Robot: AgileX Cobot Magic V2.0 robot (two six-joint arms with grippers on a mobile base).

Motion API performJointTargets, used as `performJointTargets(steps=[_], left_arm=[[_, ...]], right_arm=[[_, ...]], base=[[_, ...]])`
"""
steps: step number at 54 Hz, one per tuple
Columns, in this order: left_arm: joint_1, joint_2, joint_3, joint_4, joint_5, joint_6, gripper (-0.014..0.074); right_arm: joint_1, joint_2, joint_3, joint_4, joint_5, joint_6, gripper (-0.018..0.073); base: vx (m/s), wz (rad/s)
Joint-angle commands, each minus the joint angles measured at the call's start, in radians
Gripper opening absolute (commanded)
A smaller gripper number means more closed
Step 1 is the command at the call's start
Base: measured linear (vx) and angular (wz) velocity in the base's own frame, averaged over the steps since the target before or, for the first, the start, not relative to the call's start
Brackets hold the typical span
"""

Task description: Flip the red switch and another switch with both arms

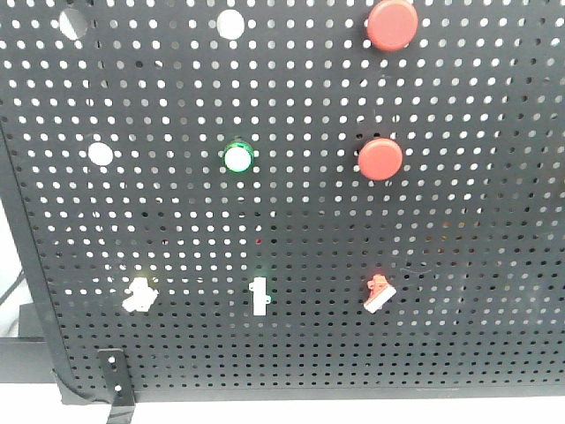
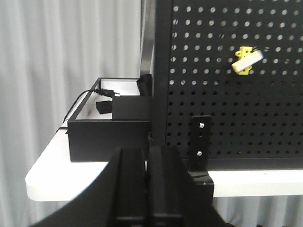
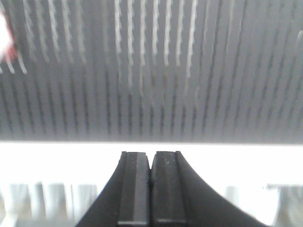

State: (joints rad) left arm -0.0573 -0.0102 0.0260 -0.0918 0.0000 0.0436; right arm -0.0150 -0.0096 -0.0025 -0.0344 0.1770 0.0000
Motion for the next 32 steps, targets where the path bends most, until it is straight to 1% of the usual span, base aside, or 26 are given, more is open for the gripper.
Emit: performJointTargets(steps=[1,12,18,32], left_arm=[[0.001,-0.007,0.019,-0.001,-0.073,0.000,0.0003],[0.001,-0.008,0.019,-0.001,-0.073,0.000,0.0003],[0.001,-0.008,0.019,-0.001,-0.073,0.000,0.0003],[0.001,-0.008,0.019,-0.001,-0.073,0.000,0.0003]], right_arm=[[-0.007,-0.003,-0.005,0.002,-0.062,0.000,-0.0006],[-0.007,-0.006,0.039,-0.003,-0.066,-0.008,-0.0006],[-0.007,-0.006,0.039,-0.002,-0.023,-0.008,-0.0006],[-0.007,-0.006,0.039,-0.002,-0.016,-0.008,-0.0006]], base=[[0.00,0.01],[0.00,0.00],[0.00,0.00],[0.00,0.00]])
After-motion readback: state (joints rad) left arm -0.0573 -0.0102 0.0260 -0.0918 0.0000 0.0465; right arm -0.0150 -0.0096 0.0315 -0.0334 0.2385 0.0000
